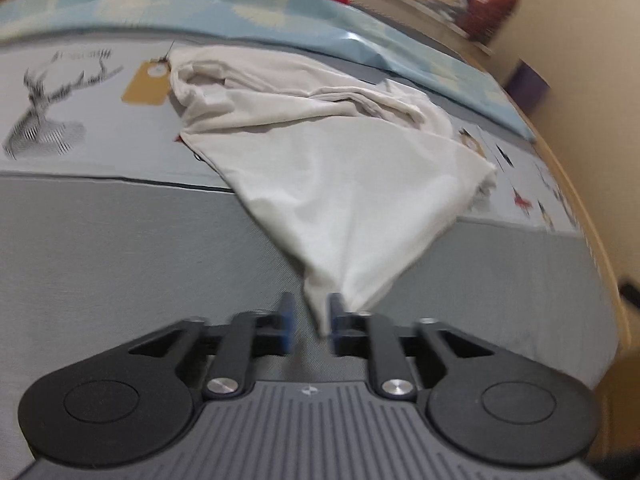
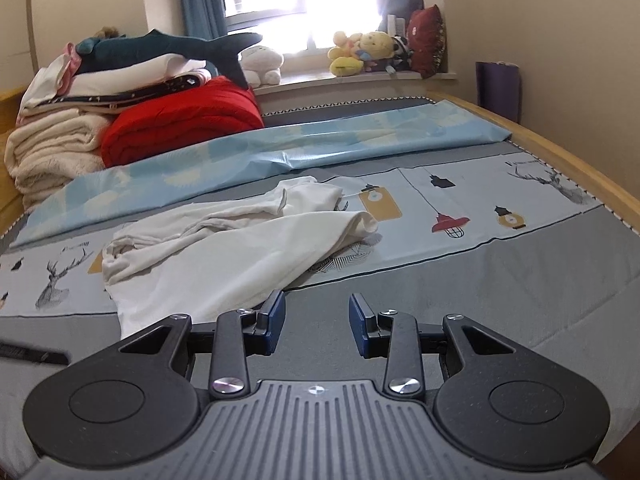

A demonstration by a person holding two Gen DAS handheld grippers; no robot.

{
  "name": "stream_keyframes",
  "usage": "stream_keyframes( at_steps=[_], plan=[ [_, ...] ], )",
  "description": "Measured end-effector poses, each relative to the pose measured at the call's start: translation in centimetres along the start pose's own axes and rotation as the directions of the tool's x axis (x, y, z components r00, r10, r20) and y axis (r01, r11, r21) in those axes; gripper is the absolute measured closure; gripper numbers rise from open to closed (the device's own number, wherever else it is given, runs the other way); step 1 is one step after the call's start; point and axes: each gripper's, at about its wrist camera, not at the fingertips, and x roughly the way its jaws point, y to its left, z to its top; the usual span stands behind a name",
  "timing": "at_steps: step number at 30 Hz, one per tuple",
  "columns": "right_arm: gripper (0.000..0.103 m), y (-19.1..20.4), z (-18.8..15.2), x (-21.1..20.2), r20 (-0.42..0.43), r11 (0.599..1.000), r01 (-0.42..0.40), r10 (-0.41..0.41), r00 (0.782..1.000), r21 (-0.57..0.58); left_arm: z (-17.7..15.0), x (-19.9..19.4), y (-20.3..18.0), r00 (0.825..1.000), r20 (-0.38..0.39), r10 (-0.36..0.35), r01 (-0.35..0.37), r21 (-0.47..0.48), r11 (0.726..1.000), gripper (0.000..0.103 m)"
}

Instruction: Fold small clothes

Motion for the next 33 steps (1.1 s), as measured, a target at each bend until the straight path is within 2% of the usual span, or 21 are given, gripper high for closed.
stream_keyframes(
  at_steps=[1, 4, 6, 8, 9, 10, 11, 15, 19, 21, 24, 25, 27, 29, 31, 33],
  plan=[
    [0.066, -0.1, 0.0, 0.1, -0.001, 1.000, 0.001, -0.001, 1.000, -0.005, 0.3, 1.0, -0.2, 1.000, -0.007, -0.002, 0.002, -0.038, 0.999, 0.063],
    [0.066, -0.5, 0.2, 0.5, -0.011, 1.000, 0.004, -0.004, 1.000, -0.013, 1.0, 3.9, -0.9, 0.998, -0.053, -0.014, 0.008, -0.111, 0.994, 0.058],
    [0.066, -0.9, 0.3, 0.7, -0.018, 1.000, 0.007, -0.007, 1.000, -0.012, 1.0, 5.6, -1.4, 0.997, -0.082, 0.013, -0.023, -0.124, 0.992, 0.058],
    [0.066, -1.3, 0.4, 0.9, -0.025, 1.000, 0.008, -0.009, 1.000, -0.005, 0.6, 6.8, -2.0, 0.991, -0.107, 0.076, -0.086, -0.093, 0.992, 0.061],
    [0.066, -1.4, 0.4, 0.9, -0.025, 1.000, 0.010, -0.010, 1.000, -0.003, 0.4, 7.1, -2.2, 0.988, -0.110, 0.105, -0.114, -0.075, 0.991, 0.066],
    [0.066, -1.5, 0.4, 0.8, -0.024, 1.000, 0.013, -0.013, 1.000, -0.003, 0.2, 7.0, -2.3, 0.988, -0.106, 0.113, -0.120, -0.059, 0.991, 0.090],
    [0.066, -1.7, 0.4, 0.8, -0.025, 1.000, 0.016, -0.017, 1.000, -0.002, 0.2, 6.9, -2.4, 0.988, -0.106, 0.109, -0.114, -0.046, 0.992, 0.098],
    [0.066, -2.2, 0.4, 0.8, -0.027, 0.999, 0.033, -0.032, 0.999, 0.015, -0.2, 3.2, -2.8, 0.998, -0.047, 0.044, -0.043, 0.016, 0.999, 0.098],
    [0.066, -2.4, 0.3, 0.9, -0.030, 0.997, 0.058, -0.057, 0.998, 0.058, -1.4, -2.0, -2.4, 1.000, -0.031, 0.004, 0.001, 0.148, 0.989, 0.099],
    [0.068, -2.5, 0.3, 1.0, -0.034, 0.993, 0.073, -0.070, 0.997, 0.088, -2.6, -4.4, -1.1, 0.998, -0.060, 0.009, 0.004, 0.215, 0.976, 0.099],
    [0.087, -2.5, 0.3, 1.0, -0.029, 0.989, 0.081, -0.078, 0.997, 0.126, -4.8, -7.4, 2.9, 0.991, -0.118, 0.070, -0.033, 0.288, 0.957, 0.100],
    [0.088, -2.3, 0.3, 0.9, -0.024, 0.988, 0.087, -0.084, 0.996, 0.130, -5.6, -8.4, 4.7, 0.985, -0.139, 0.099, -0.053, 0.303, 0.951, 0.101],
    [0.088, -2.2, 0.2, 0.8, -0.011, 0.987, 0.099, -0.098, 0.995, 0.130, -7.3, -10.1, 8.8, 0.971, -0.202, 0.131, -0.066, 0.300, 0.952, 0.103],
    [0.088, -2.1, 0.1, 0.9, -0.013, 0.987, 0.102, -0.102, 0.995, 0.125, -8.1, -11.0, 11.9, 0.952, -0.268, 0.147, -0.076, 0.256, 0.964, 0.103],
    [0.087, -2.0, 0.0, 1.6, -0.045, 0.989, 0.094, -0.090, 0.995, 0.117, -8.3, -11.9, 13.7, 0.955, -0.264, 0.133, -0.070, 0.235, 0.969, 0.101],
    [0.086, -2.0, -0.4, 3.1, -0.112, 0.990, 0.074, -0.061, 0.992, 0.119, -7.9, -12.9, 14.5, 0.963, -0.244, 0.112, -0.058, 0.218, 0.974, 0.095]
  ],
)
